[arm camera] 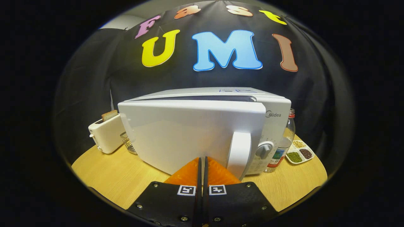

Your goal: Open the microwave, put the food inside, and close the microwave door.

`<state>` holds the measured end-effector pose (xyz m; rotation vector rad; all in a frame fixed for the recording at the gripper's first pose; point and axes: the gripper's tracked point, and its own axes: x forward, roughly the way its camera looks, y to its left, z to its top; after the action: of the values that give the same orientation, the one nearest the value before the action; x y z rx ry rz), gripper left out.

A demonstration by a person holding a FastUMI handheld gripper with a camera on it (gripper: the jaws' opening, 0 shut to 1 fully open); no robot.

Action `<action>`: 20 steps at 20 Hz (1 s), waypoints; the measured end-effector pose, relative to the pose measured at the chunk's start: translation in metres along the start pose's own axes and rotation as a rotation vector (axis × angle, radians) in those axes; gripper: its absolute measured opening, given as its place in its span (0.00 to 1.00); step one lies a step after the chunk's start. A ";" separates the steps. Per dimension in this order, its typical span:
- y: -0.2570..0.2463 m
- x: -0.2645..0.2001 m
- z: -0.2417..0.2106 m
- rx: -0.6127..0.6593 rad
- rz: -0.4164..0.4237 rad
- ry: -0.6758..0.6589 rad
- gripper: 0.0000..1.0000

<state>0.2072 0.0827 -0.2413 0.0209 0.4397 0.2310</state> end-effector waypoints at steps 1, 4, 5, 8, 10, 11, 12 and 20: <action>-0.003 0.004 0.003 0.005 -0.007 -0.001 0.01; -0.016 0.021 0.012 0.017 -0.043 -0.011 0.01; -0.020 0.025 0.017 0.028 -0.050 -0.015 0.01; -0.016 0.033 0.018 0.002 -0.047 -0.020 0.01; -0.016 0.038 0.021 -0.055 -0.059 -0.046 0.01; -0.020 0.041 0.024 -0.055 -0.060 -0.040 0.01; -0.018 0.042 0.022 -0.027 -0.058 -0.030 0.01; 0.000 -0.034 0.055 -0.049 -0.086 -0.129 0.02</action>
<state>0.2006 0.0768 -0.1777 -0.0311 0.3059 0.1552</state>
